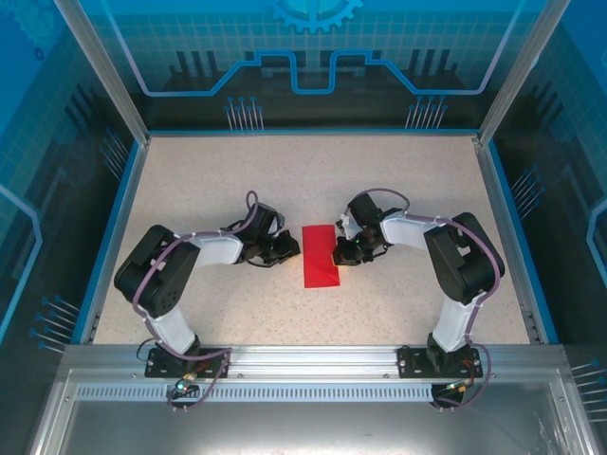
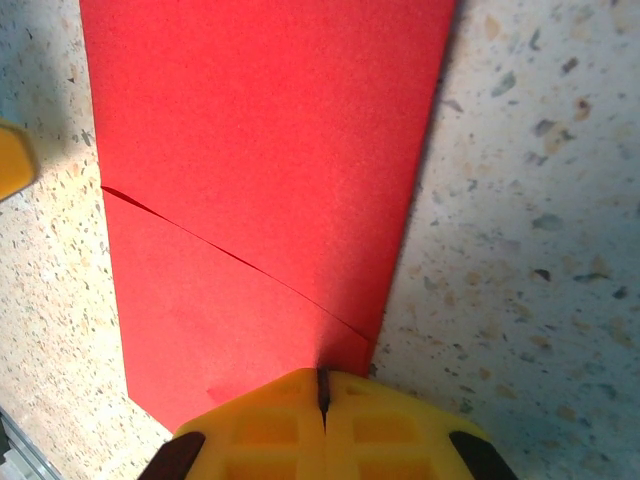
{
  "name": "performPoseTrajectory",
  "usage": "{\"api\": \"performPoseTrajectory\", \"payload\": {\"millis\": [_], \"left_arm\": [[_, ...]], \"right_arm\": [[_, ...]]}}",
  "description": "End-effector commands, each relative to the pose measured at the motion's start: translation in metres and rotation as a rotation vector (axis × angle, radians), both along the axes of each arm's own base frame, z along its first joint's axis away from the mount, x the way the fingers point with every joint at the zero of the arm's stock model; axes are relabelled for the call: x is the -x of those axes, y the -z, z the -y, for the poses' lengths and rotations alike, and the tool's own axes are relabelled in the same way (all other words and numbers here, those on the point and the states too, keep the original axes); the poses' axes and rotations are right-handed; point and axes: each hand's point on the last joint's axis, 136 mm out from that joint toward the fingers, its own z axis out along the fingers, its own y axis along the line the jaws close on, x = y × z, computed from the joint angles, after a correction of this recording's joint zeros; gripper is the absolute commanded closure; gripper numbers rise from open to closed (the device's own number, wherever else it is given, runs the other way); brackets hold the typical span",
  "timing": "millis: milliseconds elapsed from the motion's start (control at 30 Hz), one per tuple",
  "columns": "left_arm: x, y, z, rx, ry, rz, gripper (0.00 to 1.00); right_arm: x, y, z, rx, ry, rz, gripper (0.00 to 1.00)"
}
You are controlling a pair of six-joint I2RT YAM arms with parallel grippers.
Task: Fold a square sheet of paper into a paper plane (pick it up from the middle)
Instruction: Fold the triangle a second time at the center of the table.
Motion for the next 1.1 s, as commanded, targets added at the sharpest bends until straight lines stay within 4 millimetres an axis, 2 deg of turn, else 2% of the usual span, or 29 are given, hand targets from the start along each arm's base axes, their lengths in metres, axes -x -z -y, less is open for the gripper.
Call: {"api": "performPoseTrajectory", "payload": {"millis": [0, 100, 267, 400, 600, 800, 867, 933, 1000, 1067], "left_arm": [[0.007, -0.043, 0.031, 0.066, 0.118, 0.113, 0.91], [0.017, -0.040, 0.049, 0.082, 0.153, 0.108, 0.92], [0.020, -0.016, 0.073, 0.088, 0.183, 0.043, 0.95], [0.015, -0.002, 0.074, 0.054, 0.174, 0.009, 0.96], [0.013, 0.026, 0.046, -0.099, 0.110, -0.010, 0.96], [0.005, 0.043, 0.000, -0.169, -0.001, -0.049, 0.97], [0.000, 0.041, -0.018, -0.168, -0.047, -0.051, 0.97], [-0.005, 0.031, -0.024, -0.155, -0.055, -0.030, 0.96], [-0.009, 0.016, -0.021, -0.137, -0.034, 0.008, 0.96], [-0.011, -0.004, -0.007, -0.066, 0.004, 0.052, 0.96]], "right_arm": [[0.028, 0.054, 0.053, 0.296, 0.010, -0.083, 0.96], [0.028, 0.056, 0.053, 0.296, 0.012, -0.086, 0.96], [0.029, 0.058, 0.052, 0.292, 0.014, -0.093, 0.97], [0.028, 0.056, 0.051, 0.289, 0.016, -0.090, 0.97], [0.028, 0.057, 0.051, 0.289, 0.015, -0.087, 0.97], [0.030, 0.060, 0.053, 0.298, 0.014, -0.091, 0.97], [0.029, 0.059, 0.053, 0.298, 0.015, -0.088, 0.97], [0.029, 0.058, 0.053, 0.296, 0.016, -0.087, 0.97], [0.029, 0.058, 0.052, 0.289, 0.015, -0.088, 0.97], [0.029, 0.057, 0.050, 0.277, 0.013, -0.089, 0.97]]}}
